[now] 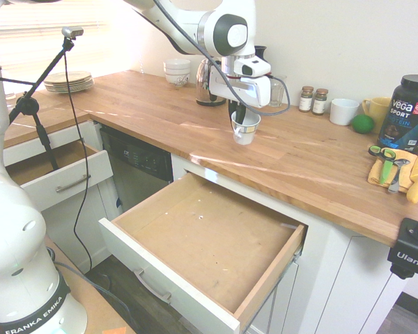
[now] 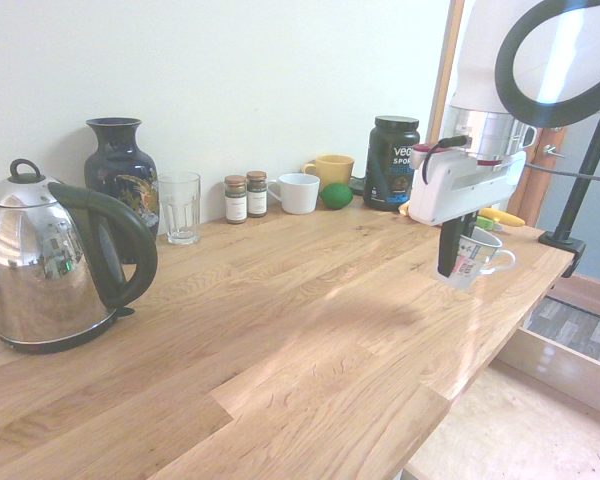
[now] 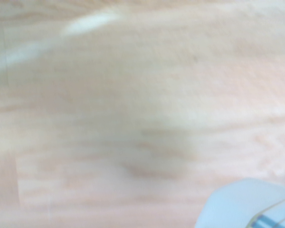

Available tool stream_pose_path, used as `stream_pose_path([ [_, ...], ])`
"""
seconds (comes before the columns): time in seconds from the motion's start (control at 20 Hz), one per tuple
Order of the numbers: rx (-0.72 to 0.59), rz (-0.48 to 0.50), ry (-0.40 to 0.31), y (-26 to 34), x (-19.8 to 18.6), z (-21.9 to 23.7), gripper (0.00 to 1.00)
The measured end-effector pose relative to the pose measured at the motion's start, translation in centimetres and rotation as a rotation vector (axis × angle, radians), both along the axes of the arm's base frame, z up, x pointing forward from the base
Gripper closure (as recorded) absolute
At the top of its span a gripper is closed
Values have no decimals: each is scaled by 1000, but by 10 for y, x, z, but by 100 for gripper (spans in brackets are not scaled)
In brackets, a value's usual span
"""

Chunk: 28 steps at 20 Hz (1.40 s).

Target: Put mug in the drawer

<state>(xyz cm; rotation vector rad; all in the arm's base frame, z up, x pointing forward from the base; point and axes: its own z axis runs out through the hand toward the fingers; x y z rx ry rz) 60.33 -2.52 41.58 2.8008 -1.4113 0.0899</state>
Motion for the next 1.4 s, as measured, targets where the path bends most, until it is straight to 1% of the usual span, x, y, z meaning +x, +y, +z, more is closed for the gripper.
stream_pose_path([
  [0.35, 1, -7, -8, -7, -35, 11, 100],
  [0.6, 3, 4, -6, -4, -69, 19, 100],
  [1.05, 1, 6, 1, -10, -144, 16, 100],
  [1.2, 1, 17, -3, -12, -175, 16, 100],
  [1.4, 4, 20, 16, -19, -214, -2, 100],
])
